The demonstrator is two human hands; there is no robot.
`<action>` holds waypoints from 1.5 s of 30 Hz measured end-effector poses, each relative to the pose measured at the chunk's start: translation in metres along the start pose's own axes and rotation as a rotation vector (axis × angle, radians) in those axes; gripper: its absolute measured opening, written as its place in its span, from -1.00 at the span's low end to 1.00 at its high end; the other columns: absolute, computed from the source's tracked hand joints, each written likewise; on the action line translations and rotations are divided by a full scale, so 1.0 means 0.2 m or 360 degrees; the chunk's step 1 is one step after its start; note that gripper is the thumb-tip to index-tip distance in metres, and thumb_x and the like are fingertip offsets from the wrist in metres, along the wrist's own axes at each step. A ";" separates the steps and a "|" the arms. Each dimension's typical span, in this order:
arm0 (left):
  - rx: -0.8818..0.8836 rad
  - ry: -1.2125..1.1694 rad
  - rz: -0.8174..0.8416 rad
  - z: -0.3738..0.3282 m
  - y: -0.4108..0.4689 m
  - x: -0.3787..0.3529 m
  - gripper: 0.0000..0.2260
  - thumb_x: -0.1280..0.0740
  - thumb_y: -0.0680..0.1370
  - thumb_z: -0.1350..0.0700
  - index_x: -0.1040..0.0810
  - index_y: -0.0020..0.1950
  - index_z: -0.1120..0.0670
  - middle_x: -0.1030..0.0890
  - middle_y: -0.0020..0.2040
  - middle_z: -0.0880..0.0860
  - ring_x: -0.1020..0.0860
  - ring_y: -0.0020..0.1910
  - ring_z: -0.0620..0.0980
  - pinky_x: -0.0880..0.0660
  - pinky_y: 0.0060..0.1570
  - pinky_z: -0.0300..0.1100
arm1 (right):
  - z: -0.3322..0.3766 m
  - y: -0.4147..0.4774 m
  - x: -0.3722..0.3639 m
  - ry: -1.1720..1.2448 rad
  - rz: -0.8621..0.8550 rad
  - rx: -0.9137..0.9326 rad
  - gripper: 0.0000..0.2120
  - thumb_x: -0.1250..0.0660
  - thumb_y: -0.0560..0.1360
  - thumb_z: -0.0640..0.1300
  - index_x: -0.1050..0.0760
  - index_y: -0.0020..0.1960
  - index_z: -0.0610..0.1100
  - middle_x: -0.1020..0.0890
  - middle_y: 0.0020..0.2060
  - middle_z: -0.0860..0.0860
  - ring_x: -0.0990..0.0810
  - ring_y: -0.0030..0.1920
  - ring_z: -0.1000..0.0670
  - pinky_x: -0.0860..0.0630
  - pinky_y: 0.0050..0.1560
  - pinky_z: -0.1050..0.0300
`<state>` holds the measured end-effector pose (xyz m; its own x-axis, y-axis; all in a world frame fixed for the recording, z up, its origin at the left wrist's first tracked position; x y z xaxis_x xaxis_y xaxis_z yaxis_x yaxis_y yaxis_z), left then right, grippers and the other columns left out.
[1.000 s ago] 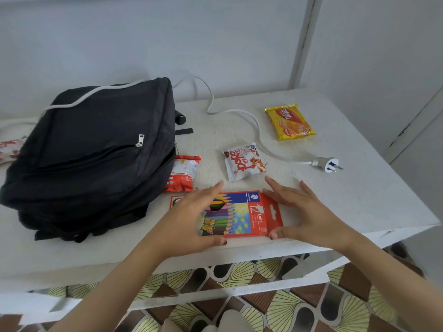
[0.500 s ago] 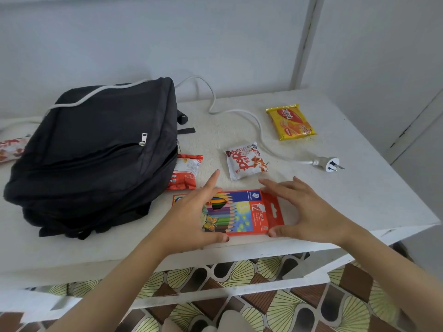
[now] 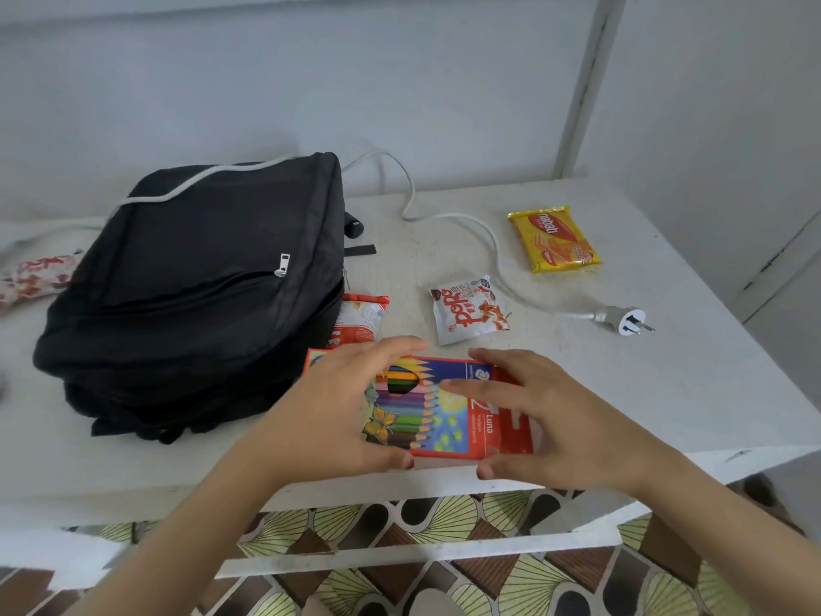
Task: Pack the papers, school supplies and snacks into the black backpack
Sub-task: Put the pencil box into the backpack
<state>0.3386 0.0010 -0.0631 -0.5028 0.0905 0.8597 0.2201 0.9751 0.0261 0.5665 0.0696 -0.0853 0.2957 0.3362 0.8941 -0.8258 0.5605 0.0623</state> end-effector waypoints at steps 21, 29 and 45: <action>-0.0090 0.0232 -0.0572 0.27 -0.07 0.38 -0.27 -0.30 0.35 -0.24 -0.21 0.47 -0.07 -0.31 0.38 -0.22 -0.24 0.36 -0.27 -0.12 0.34 -0.37 | 0.15 0.29 -0.09 0.0146 -0.0854 -0.0276 -0.38 -0.30 0.24 0.35 -0.43 0.28 0.28 -0.55 0.23 0.02 -0.51 0.18 0.10 -0.37 0.04 0.36; 0.0130 0.0216 -0.0255 0.63 -0.28 0.55 -0.11 -0.63 0.18 0.04 -0.22 0.34 -0.38 -0.23 0.27 -0.54 -0.11 0.34 -0.50 -0.10 0.31 -0.41 | 0.25 0.40 -0.21 0.0234 -0.1039 -0.0571 -0.41 -0.22 0.23 0.40 -0.40 0.26 0.36 -0.52 0.27 0.06 -0.54 0.16 0.10 -0.33 0.01 0.37; -0.0626 0.1214 -0.0892 0.91 -0.16 0.80 -0.72 -0.29 0.52 0.09 -0.55 0.18 0.16 -0.64 0.00 0.12 -0.57 0.04 0.14 -0.34 0.17 0.01 | 0.53 0.62 -0.28 0.0409 -0.1406 -0.0887 -0.47 -0.19 0.18 0.42 -0.30 0.15 0.49 -0.44 0.14 0.28 -0.52 -0.10 0.18 -0.28 -0.10 0.58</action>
<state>0.0992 0.0217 -0.0182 0.0179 -0.6446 0.7643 0.4445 0.6899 0.5714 0.3967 0.0399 -0.0806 0.8262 -0.2442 0.5077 0.0455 0.9271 0.3719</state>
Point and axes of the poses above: each hand's wrist, its own y-axis towards the middle knuckle, its own x-axis out of the back of the hand, z = x × y, the point moved 2 cm from there along y, towards the middle knuckle
